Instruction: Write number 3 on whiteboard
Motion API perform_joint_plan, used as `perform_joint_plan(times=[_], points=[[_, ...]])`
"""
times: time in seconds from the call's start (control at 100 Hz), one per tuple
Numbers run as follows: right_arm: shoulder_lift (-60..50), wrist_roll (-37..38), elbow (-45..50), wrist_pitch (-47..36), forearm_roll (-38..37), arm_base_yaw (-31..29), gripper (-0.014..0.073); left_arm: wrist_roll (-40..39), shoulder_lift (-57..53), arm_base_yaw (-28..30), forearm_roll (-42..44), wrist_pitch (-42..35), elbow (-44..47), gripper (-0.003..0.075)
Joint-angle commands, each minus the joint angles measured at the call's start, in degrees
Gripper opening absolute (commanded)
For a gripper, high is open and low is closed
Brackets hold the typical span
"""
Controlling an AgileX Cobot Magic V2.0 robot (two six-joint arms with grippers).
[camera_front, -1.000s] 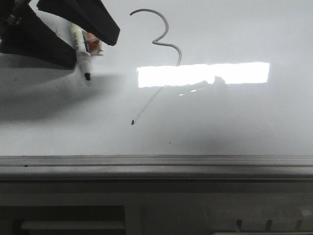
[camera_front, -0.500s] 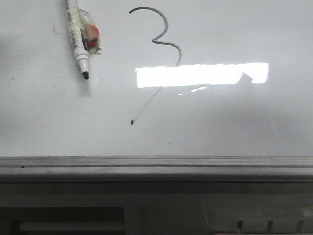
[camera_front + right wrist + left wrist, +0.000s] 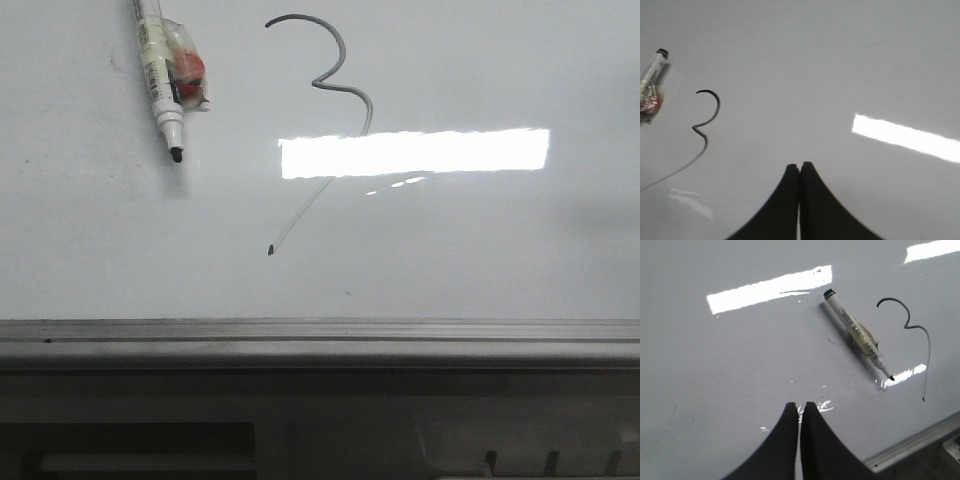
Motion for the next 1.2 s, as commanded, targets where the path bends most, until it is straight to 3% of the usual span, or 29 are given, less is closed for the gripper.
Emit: perform_joint_plan(times=[0.0, 0.3, 0.79, 0.84, 0.96, 1.08, 1.19], points=[[-0.05, 0.15, -0.19, -8.14, -0.44, -0.21, -0.0062, -0.64, -0.77, 0.17, -0.34, -3.49, -0.19, -0.0021], [-0.05, 0.15, -0.19, -8.06, -0.44, -0.21, -0.0062, -0.64, -1.0, 0.17, -4.86, -0.97, 0.38, -0.0021], [-0.05, 0.15, -0.19, -8.06, -0.44, -0.21, -0.0062, -0.64, -1.0, 0.22, -4.86, -1.22, 2.94, -0.0021], [-0.05, 0.15, -0.19, -7.96, -0.44, -0.21, -0.0062, 1.73, -1.42, 0.79, -1.83, -1.82, 3.93, -0.0021], [-0.05, 0.15, -0.19, -7.96, -0.44, -0.21, -0.0062, 7.81, -3.01, 4.92, 1.37, -9.92, 9.71, -0.0021], [-0.05, 0.15, -0.19, -7.96, -0.44, -0.21, -0.0062, 7.47, -5.25, 11.61, 1.38, -27.55, 19.14, -0.0021], [-0.05, 0.15, -0.19, -7.96, -0.44, -0.21, -0.0062, 2.9, -6.91, 16.34, 1.14, -32.99, 25.29, -0.0021]])
